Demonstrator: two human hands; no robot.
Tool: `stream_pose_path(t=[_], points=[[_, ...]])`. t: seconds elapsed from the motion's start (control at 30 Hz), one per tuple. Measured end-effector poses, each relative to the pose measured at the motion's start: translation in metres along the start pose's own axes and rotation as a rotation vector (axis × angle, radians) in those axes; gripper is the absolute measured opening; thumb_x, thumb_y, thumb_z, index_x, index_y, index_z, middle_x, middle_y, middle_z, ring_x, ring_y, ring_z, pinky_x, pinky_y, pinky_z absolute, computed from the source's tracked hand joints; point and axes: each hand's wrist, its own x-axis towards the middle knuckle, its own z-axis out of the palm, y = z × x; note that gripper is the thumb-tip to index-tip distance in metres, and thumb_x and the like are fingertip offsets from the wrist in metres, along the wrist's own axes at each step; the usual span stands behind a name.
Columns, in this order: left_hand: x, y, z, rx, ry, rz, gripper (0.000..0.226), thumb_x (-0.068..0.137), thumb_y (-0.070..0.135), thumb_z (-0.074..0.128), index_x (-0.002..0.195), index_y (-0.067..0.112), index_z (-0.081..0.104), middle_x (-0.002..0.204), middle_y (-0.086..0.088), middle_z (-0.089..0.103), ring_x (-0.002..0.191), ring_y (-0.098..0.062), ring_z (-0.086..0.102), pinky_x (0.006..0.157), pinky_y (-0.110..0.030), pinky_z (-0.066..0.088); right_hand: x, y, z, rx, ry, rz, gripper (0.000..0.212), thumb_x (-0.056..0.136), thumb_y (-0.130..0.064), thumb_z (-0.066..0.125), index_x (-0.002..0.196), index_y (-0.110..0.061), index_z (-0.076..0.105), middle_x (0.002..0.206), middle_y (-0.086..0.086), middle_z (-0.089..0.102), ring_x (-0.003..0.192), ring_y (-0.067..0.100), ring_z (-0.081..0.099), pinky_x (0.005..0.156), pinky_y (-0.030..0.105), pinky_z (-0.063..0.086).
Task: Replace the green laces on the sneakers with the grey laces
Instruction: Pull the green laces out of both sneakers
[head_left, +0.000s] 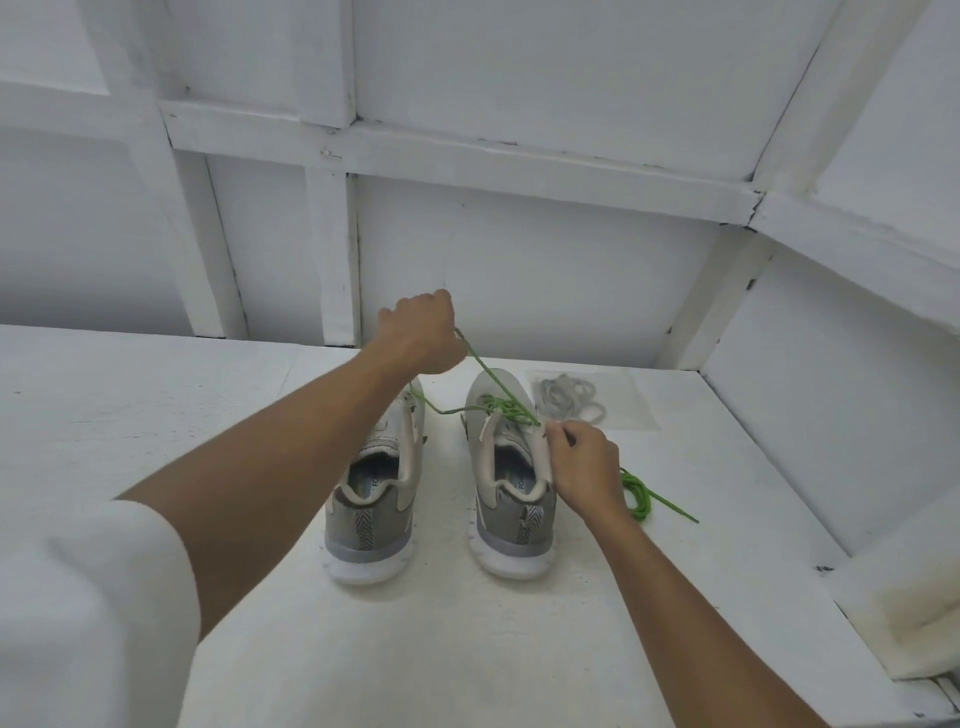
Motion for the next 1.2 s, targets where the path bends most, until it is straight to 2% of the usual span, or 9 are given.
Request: stream_pose_path(t=[0.07, 0.13, 0.3, 0.43, 0.7, 0.9, 0.97, 1.1, 1.2], points=[[-0.007, 0.01, 0.009, -0.027, -0.023, 0.09, 0.058, 0.089, 0.035, 0.054, 0.141, 0.016, 0.037, 0.143, -0.005, 0.044, 0.129, -0.03, 0.041, 0.104, -0.045, 0.033, 0.0, 0.0, 0.0, -0.004, 0.003, 0.0, 0.043, 0.101, -0.029, 0.044, 0.061, -0.013, 0.049, 0.059, -0.002, 0.051, 0.056, 0.006, 0.043, 0.049, 0.017, 0.028], [-0.016, 0.023, 0.021, -0.03, -0.042, 0.247, 0.057, 0.089, 0.036, 0.056, 0.142, 0.023, 0.04, 0.149, 0.0, 0.039, 0.136, -0.026, 0.032, 0.108, -0.045, 0.028, -0.001, 0.0, 0.0, 0.0, 0.008, 0.003, 0.042, 0.101, -0.03, 0.045, 0.066, -0.009, 0.054, 0.06, -0.001, 0.053, 0.057, 0.006, 0.044, 0.049, 0.018, 0.029], [-0.032, 0.046, 0.053, 0.004, -0.121, 0.449, 0.027, 0.091, 0.034, 0.056, 0.115, 0.023, 0.062, 0.116, 0.0, 0.061, 0.119, -0.022, 0.045, 0.096, -0.039, 0.034, -0.002, 0.0, 0.001, 0.001, 0.014, 0.005, 0.04, 0.101, -0.03, 0.044, 0.074, -0.005, 0.061, 0.063, -0.003, 0.053, 0.059, 0.006, 0.045, 0.05, 0.02, 0.032], [-0.031, 0.044, 0.058, 0.001, -0.063, 0.45, 0.018, 0.094, 0.027, 0.052, 0.104, 0.023, 0.066, 0.109, 0.002, 0.065, 0.113, -0.022, 0.046, 0.09, -0.036, 0.033, -0.002, -0.001, 0.002, -0.004, 0.024, -0.008, 0.039, 0.101, -0.028, 0.044, 0.071, -0.007, 0.058, 0.061, -0.004, 0.052, 0.058, 0.006, 0.045, 0.05, 0.02, 0.031], [-0.016, 0.012, 0.026, -0.014, 0.099, 0.371, 0.017, 0.098, 0.018, 0.044, 0.105, 0.016, 0.06, 0.109, -0.003, 0.061, 0.106, -0.024, 0.048, 0.091, -0.037, 0.034, -0.003, -0.002, 0.003, 0.021, 0.037, 0.011, 0.042, 0.101, -0.028, 0.045, 0.071, -0.002, 0.06, 0.062, 0.0, 0.054, 0.06, 0.014, 0.046, 0.054, 0.031, 0.031], [-0.016, -0.009, 0.007, -0.008, 0.137, 0.317, 0.02, 0.095, 0.019, 0.047, 0.107, 0.017, 0.063, 0.105, -0.002, 0.063, 0.105, -0.024, 0.05, 0.091, -0.037, 0.035, -0.003, 0.0, 0.004, 0.033, 0.041, 0.006, 0.041, 0.1, -0.028, 0.045, 0.073, -0.002, 0.061, 0.064, 0.002, 0.057, 0.06, 0.014, 0.047, 0.054, 0.03, 0.033], [-0.021, -0.008, 0.007, 0.044, 0.097, 0.307, 0.021, 0.093, 0.021, 0.049, 0.108, 0.018, 0.064, 0.108, -0.001, 0.064, 0.107, -0.022, 0.05, 0.091, -0.036, 0.034, -0.003, 0.0, 0.005, 0.036, 0.039, 0.005, 0.04, 0.1, -0.028, 0.045, 0.072, -0.003, 0.06, 0.064, 0.001, 0.056, 0.06, 0.013, 0.046, 0.053, 0.025, 0.033], [-0.035, -0.001, 0.022, 0.276, -0.137, 0.291, 0.034, 0.092, 0.028, 0.051, 0.125, 0.019, 0.057, 0.12, -0.004, 0.061, 0.12, -0.024, 0.047, 0.099, -0.04, 0.031, -0.003, 0.0, 0.004, 0.053, 0.034, 0.008, 0.038, 0.1, -0.028, 0.046, 0.073, -0.005, 0.06, 0.065, 0.002, 0.058, 0.062, 0.014, 0.048, 0.054, 0.03, 0.033], [-0.045, 0.005, 0.034, 0.494, -0.262, 0.352, 0.022, 0.092, 0.027, 0.047, 0.105, 0.013, 0.058, 0.103, -0.003, 0.06, 0.115, -0.025, 0.047, 0.098, -0.046, 0.027, -0.003, 0.0, 0.003, 0.06, 0.017, 0.013, 0.037, 0.1, -0.029, 0.046, 0.072, -0.008, 0.059, 0.065, -0.001, 0.057, 0.062, 0.011, 0.048, 0.053, 0.02, 0.034]])
